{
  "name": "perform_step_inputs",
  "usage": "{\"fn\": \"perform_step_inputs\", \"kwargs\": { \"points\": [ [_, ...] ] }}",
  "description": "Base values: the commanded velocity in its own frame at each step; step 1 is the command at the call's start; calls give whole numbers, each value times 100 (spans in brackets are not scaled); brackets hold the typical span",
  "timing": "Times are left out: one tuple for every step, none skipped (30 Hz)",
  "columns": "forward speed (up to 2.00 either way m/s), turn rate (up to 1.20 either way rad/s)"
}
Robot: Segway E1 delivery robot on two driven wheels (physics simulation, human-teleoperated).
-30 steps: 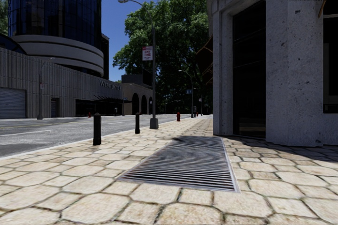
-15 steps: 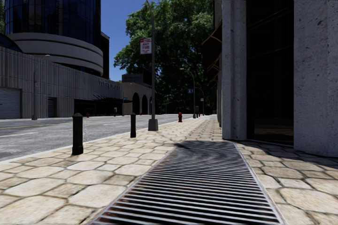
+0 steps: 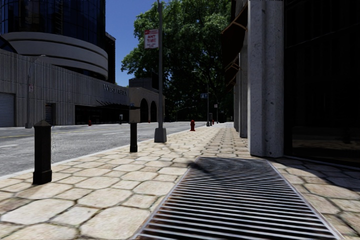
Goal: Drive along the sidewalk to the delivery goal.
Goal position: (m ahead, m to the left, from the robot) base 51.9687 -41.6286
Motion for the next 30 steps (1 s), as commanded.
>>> {"fn": "perform_step_inputs", "kwargs": {
  "points": [
    [200, 0],
    [200, 0],
    [200, 0],
    [200, 0],
    [200, 0],
    [200, 0],
    [200, 0],
    [200, 0],
    [200, 0],
    [200, 0],
    [200, 0],
    [200, 0],
    [200, 0],
    [200, 0],
    [200, 0],
    [200, 0],
    [200, 0],
    [200, 0],
    [200, 0],
    [200, 0],
    [200, 0],
    [200, 0],
    [200, 0],
    [200, 0],
    [200, 0],
    [200, 0],
    [200, 0],
    [200, 0],
    [200, 0],
    [200, 0]
  ]
}}
